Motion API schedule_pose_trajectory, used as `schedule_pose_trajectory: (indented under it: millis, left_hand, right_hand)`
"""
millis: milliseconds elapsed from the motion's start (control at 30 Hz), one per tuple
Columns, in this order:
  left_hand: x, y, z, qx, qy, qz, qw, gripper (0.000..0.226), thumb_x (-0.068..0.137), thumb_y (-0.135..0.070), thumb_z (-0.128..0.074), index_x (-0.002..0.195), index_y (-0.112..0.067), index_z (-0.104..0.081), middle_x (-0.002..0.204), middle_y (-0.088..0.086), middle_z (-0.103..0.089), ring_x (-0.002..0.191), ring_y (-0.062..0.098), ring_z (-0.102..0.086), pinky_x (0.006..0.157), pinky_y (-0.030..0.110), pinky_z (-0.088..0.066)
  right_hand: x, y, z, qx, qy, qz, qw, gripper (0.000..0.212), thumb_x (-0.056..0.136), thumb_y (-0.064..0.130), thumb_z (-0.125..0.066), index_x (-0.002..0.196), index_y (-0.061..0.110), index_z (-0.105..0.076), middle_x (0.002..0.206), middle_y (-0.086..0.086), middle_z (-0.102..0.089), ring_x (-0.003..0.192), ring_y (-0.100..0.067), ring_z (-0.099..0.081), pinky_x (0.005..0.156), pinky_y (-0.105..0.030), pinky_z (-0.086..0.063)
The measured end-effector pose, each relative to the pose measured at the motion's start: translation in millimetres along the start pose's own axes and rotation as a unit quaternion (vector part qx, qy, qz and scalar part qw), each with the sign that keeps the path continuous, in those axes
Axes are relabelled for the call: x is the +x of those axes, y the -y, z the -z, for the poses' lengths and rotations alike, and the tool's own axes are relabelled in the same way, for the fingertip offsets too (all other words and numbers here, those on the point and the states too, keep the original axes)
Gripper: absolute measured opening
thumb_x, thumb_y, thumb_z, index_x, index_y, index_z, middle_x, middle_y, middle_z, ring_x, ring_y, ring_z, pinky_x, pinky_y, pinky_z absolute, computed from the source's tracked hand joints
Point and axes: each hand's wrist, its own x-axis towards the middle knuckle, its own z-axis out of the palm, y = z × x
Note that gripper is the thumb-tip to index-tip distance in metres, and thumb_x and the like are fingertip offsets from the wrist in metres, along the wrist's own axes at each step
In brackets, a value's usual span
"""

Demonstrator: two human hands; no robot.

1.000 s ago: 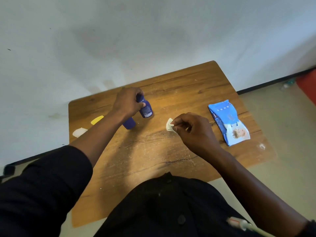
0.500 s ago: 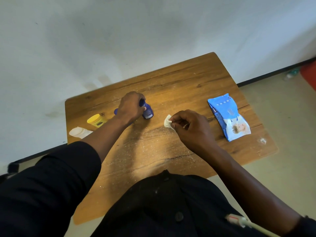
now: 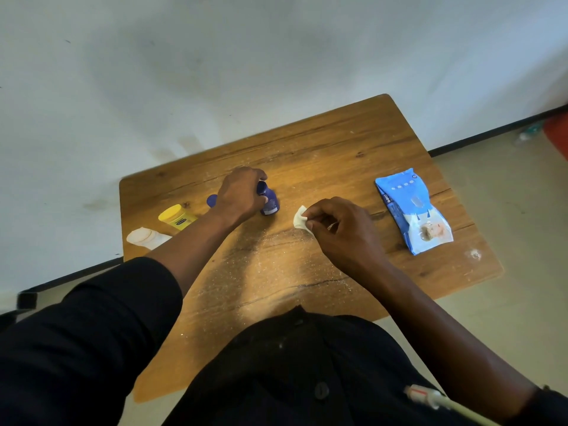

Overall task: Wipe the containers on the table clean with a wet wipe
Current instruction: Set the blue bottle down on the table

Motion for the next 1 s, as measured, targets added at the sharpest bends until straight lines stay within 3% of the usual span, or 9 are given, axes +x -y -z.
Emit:
schedule_pose_trajectory:
  millis: [333, 433, 533, 700, 767, 867, 1000]
  left_hand:
    - [-15.7, -8.7, 17.3, -0.036, -0.023, -0.001, 0.999, 0.066, 0.077, -0.021, -0.082, 0.14, -0.021, -0.061, 0.134, 0.004, -0.066, 0.118, 0.025, -0.063, 0.088, 0.032, -0.047]
    - [-36.0, -19.0, 30.9, -0.133, -0.074, -0.026, 0.988, 0.057, 0.083, -0.022, -0.081, 0.137, -0.028, -0.063, 0.131, -0.005, -0.065, 0.112, 0.014, -0.063, 0.09, 0.037, -0.057]
    - [-64.5, -35.7, 44.5, -0.275, -0.098, -0.03, 0.956, 0.04, 0.093, -0.018, -0.072, 0.131, -0.029, -0.067, 0.123, -0.013, -0.07, 0.106, 0.006, -0.067, 0.083, 0.03, -0.059]
    - [-108.7, -47.5, 49.2, -0.44, -0.011, -0.047, 0.897, 0.044, 0.101, -0.001, -0.059, 0.141, -0.02, -0.061, 0.138, -0.002, -0.066, 0.118, 0.024, -0.069, 0.098, 0.051, -0.057]
    - [-125.8, -52.1, 49.0, -0.493, -0.006, -0.028, 0.869, 0.045, 0.1, 0.002, -0.06, 0.143, -0.012, -0.058, 0.142, 0.004, -0.063, 0.122, 0.026, -0.067, 0.098, 0.053, -0.057]
    - [-154.2, -58.9, 46.8, -0.544, -0.059, 0.032, 0.837, 0.043, 0.097, 0.0, -0.067, 0.139, -0.009, -0.062, 0.131, 0.008, -0.07, 0.103, 0.031, -0.075, 0.088, 0.047, -0.062]
    - [-189.3, -47.9, 35.5, -0.551, -0.182, 0.146, 0.801, 0.035, 0.089, 0.0, -0.076, 0.124, -0.005, -0.071, 0.108, 0.01, -0.078, 0.087, 0.033, -0.077, 0.074, 0.044, -0.065]
  right_hand:
    - [2.6, -1.4, -0.4, 0.039, -0.002, 0.004, 0.999, 0.016, 0.096, 0.012, -0.074, 0.106, 0.024, -0.076, 0.098, 0.013, -0.069, 0.088, 0.004, -0.064, 0.073, -0.002, -0.046]
    - [5.7, -0.7, 1.9, 0.116, -0.004, -0.009, 0.993, 0.017, 0.096, 0.011, -0.074, 0.103, 0.026, -0.077, 0.098, 0.012, -0.074, 0.091, -0.005, -0.069, 0.076, -0.015, -0.056]
    - [9.2, 2.8, 4.8, 0.247, 0.009, -0.046, 0.968, 0.017, 0.096, 0.008, -0.074, 0.098, 0.025, -0.077, 0.096, -0.003, -0.077, 0.088, -0.024, -0.075, 0.078, -0.042, -0.063]
    - [20.3, 6.7, 3.8, 0.38, 0.089, -0.07, 0.918, 0.014, 0.098, 0.004, -0.069, 0.098, 0.016, -0.077, 0.091, -0.005, -0.074, 0.083, -0.016, -0.069, 0.074, -0.035, -0.058]
    - [25.0, 8.2, -0.1, 0.391, 0.126, -0.065, 0.909, 0.011, 0.099, 0.004, -0.068, 0.105, 0.009, -0.076, 0.099, -0.017, -0.074, 0.09, -0.023, -0.068, 0.078, -0.04, -0.057]
    - [29.8, 16.4, -13.1, 0.397, 0.197, -0.051, 0.895, 0.014, 0.1, 0.003, -0.066, 0.112, 0.0, -0.072, 0.105, -0.028, -0.071, 0.09, -0.032, -0.068, 0.077, -0.042, -0.059]
    - [27.6, 30.0, -42.1, 0.378, 0.275, -0.038, 0.883, 0.013, 0.1, 0.0, -0.064, 0.109, 0.003, -0.072, 0.102, -0.032, -0.072, 0.087, -0.034, -0.072, 0.075, -0.045, -0.063]
